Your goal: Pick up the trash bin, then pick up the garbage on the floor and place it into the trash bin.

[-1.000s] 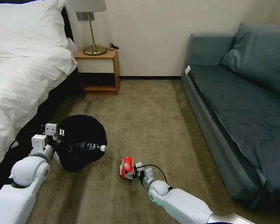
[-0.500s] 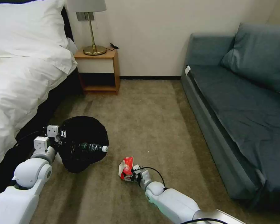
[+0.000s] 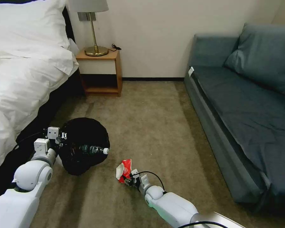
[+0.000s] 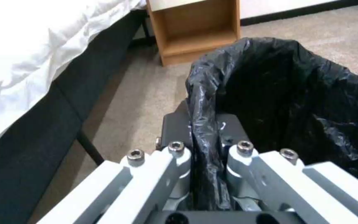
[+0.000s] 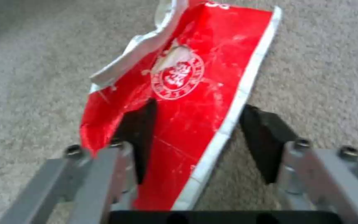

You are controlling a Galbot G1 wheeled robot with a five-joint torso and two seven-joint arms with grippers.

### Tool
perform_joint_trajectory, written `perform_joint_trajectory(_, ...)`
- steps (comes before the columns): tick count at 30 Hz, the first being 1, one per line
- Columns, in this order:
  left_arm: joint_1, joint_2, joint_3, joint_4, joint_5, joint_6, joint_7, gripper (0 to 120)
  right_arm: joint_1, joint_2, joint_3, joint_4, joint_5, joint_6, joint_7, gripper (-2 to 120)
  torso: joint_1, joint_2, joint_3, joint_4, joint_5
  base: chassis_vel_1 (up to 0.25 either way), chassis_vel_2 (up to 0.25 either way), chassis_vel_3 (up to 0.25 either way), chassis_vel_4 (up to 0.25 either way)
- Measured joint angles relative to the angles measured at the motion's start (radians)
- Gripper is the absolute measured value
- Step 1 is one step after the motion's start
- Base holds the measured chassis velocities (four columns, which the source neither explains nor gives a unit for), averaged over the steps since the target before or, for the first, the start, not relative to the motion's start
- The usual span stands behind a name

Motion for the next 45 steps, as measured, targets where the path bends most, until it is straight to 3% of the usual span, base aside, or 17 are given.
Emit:
perform_joint_trajectory(11, 0.0, 0.004, -0.001, -0.002, -0.003, 0.0, 0.001, 5, 0.0, 0.004, 0.014, 0.0, 0.001, 0.006, -0.007, 12, 0.0, 0.0, 0.0, 0.0, 0.0001, 0.0, 0.0, 0.0, 0.0)
perform_joint_trajectory(13, 0.001, 0.004, -0.002, -0.002, -0.003, -0.001, 0.002, 5, 0.001, 0.007, 0.023, 0.002, 0.002, 0.007, -0.008, 1, 0.0, 0.0, 0.0, 0.0002, 0.0002, 0.0, 0.0, 0.0, 0.0)
perform_joint_trajectory(29, 0.005, 0.014, -0.003, -0.005, -0.004, -0.005, 0.008, 5, -0.001, -0.012, 0.042, 0.019, 0.006, 0.015, -0.016, 0, 0.0, 0.0, 0.0, 0.0, 0.0001, 0.0, 0.0, 0.0, 0.0)
perform_joint_trajectory(45, 0.021, 0.042, -0.037, -0.007, -0.023, -0.012, 0.012, 5, -0.006, -0.002, 0.071, 0.009, -0.012, 0.023, -0.027, 0, 0.0, 0.0, 0.0, 0.0001, 0.0001, 0.0, 0.0, 0.0, 0.0)
